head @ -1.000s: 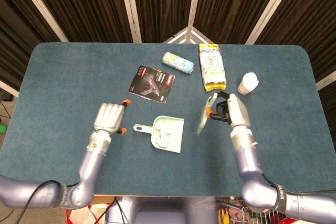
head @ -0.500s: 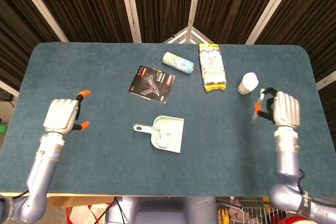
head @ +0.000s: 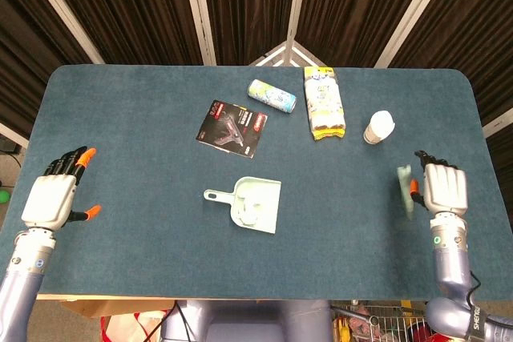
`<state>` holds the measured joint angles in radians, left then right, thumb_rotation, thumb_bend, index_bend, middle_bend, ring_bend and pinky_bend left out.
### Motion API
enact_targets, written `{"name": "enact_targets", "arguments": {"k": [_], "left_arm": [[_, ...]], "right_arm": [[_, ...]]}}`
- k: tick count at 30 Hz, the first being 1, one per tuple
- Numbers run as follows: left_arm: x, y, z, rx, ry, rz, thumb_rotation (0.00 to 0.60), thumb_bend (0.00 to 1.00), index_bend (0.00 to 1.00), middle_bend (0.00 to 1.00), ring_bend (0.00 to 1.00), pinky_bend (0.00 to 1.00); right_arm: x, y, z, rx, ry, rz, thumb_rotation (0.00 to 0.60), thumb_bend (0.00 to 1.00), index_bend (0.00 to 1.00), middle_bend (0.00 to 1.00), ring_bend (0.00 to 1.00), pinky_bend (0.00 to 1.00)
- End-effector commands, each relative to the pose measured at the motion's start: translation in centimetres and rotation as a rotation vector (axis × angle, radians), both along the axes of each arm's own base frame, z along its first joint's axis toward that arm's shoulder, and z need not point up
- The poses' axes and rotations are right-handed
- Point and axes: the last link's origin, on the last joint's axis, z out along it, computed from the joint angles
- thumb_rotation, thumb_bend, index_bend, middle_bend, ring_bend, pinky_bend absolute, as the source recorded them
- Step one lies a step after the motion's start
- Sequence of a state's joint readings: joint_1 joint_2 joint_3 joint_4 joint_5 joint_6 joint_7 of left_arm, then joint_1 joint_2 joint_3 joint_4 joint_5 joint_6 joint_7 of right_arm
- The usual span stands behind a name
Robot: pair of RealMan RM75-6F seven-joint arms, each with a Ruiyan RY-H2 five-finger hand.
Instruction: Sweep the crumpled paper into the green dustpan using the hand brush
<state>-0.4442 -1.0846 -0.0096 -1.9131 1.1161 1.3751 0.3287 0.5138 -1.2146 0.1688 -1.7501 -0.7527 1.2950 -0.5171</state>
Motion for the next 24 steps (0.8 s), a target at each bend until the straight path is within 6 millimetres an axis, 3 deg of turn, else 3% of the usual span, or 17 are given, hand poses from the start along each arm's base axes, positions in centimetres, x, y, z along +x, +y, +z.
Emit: {"name": "enact_targets", "arguments": {"k": [1,7,14,24], "left_arm": [[-0.4,-0.3,0.2,0.000,-0.001,0.004,0.600,0.00,0.02,0.00,0.02,0.07],[-1.2,-1.3,0.9,0.028,-0.028,-0.004,0.600,0.00,0.01,0.00,0.00,0.05],[-3.7,-4.1,1.7,0.048,-0.008,-0.027,0.600,0.00,0.00,0.00,0.00,0.01],[-6.5,-7.9,3.6,0.143,0.009,-0.082,0.600,0.00,0.00,0.00,0.00,0.00]], "right_arm": [[0.8,0.4,-0.9,0.044,-0.021,0.003,0.600,0.35,0.00,0.00,0.00,0.10],[1.8,1.4,-1.4,0.065,-0.042,0.035,0.600,0.32,0.00,0.00,0.00,0.09],[-0.3,4.0,-0.2,0.081,0.043,0.086,0.600,0.32,0.00,0.00,0.00,0.06],[-3.6,10.0,2.9,0.011,0.051,0.205,0.600,0.32,0.00,0.00,0.00,0.00]]}}
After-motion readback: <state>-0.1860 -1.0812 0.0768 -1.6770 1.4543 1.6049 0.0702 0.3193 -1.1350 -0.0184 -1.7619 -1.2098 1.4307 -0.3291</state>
